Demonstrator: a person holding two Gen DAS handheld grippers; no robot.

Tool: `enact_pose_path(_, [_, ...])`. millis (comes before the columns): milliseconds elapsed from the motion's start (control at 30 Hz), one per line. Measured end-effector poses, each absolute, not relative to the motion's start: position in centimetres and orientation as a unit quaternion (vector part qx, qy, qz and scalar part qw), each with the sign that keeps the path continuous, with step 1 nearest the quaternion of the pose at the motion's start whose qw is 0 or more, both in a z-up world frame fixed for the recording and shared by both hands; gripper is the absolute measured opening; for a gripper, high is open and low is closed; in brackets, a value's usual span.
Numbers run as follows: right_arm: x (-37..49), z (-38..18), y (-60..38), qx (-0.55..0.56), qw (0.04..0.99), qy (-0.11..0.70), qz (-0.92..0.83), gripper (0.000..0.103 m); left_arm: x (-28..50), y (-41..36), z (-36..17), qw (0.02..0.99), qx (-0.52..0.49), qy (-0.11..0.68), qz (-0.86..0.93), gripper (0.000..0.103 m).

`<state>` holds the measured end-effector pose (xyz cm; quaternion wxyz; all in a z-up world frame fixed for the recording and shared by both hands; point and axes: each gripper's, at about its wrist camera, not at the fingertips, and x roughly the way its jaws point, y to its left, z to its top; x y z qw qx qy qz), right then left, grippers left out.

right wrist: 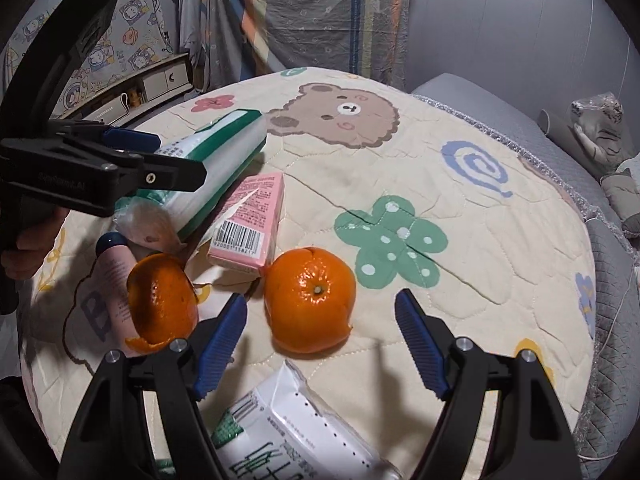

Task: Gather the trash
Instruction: 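Grasp the white-and-green wrapper with the left tool while the right tool grasps an orange, then carry the wrapper and orange to the yellow bin and release both inside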

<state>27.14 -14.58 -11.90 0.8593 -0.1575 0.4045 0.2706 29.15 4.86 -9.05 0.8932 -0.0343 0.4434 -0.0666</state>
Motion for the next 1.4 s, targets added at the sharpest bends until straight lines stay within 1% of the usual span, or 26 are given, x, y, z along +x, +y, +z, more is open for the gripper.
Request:
enact_pose_path(167, [28.5,-12.8,-14.1,-0.153,0.854,0.418,0.269,0.072,30.3,5.0,-9.9,0.889,-0.033,0.453,-0.063,0.094])
enact_pose_path(233, [28.9,-13.0,-13.8,-0.154,0.850,0.425,0.272,0.069,30.8,5.1,-10.3,0.887,-0.032,0.456,-0.058,0.094])
enact_pose_path(300, [29.2,-13.3,-13.5,-0.155,0.845,0.431,0.277,0.066,31.3,5.2,-10.7,0.886,-0.029,0.460,-0.055,0.091])
enact_pose_path(333, [29.5,-13.4,-13.4,-0.156,0.842,0.435,0.280,0.064,31.5,5.2,-10.8,0.886,-0.026,0.460,-0.055,0.086])
enact_pose_path(367, [29.6,-13.5,-13.2,-0.157,0.840,0.437,0.282,0.062,31.7,5.3,-10.9,0.884,-0.027,0.463,-0.061,0.083])
enact_pose_path(433, [30.0,-13.6,-13.0,-0.153,0.834,0.444,0.290,0.054,32.2,5.4,-11.3,0.878,-0.037,0.472,-0.068,0.075])
enact_pose_path(467, [30.1,-13.7,-12.9,-0.154,0.834,0.445,0.288,0.053,32.4,5.6,-11.4,0.878,-0.037,0.472,-0.066,0.072])
enact_pose_path(533, [30.4,-13.8,-12.7,-0.161,0.832,0.447,0.285,0.048,32.6,5.6,-11.4,0.881,-0.026,0.467,-0.067,0.060])
enact_pose_path(567, [30.7,-13.8,-12.6,-0.160,0.833,0.448,0.283,0.046,32.7,5.7,-11.3,0.885,-0.020,0.461,-0.065,0.057])
enact_pose_path(633, [31.0,-13.7,-12.5,-0.159,0.835,0.446,0.279,0.043,32.7,6.0,-11.0,0.890,-0.009,0.452,-0.063,0.046])
enact_pose_path(667, [31.2,-13.5,-12.4,-0.160,0.838,0.442,0.276,0.042,32.8,6.2,-10.9,0.892,-0.008,0.449,-0.062,0.044])
enact_pose_path(733, [31.6,-13.1,-12.4,-0.158,0.841,0.440,0.272,0.040,32.9,6.6,-10.5,0.895,-0.011,0.442,-0.059,0.036])
enact_pose_path(833, [31.9,-12.4,-12.4,-0.154,0.848,0.432,0.265,0.038,32.8,7.3,-9.8,0.901,-0.024,0.429,-0.058,0.032])
enact_pose_path(967, [31.8,-11.2,-12.6,-0.148,0.859,0.415,0.260,0.038,32.4,8.3,-8.5,0.912,-0.034,0.406,-0.055,0.030])
enact_pose_path(1233, [30.9,-7.9,-13.1,-0.122,0.884,0.375,0.252,0.037,30.1,9.4,-4.1,0.942,-0.025,0.332,-0.038,0.030])
enact_pose_path(1400, [29.6,-6.1,-13.7,-0.111,0.895,0.354,0.246,0.037,28.1,9.0,-1.9,0.951,-0.025,0.306,-0.039,0.030])
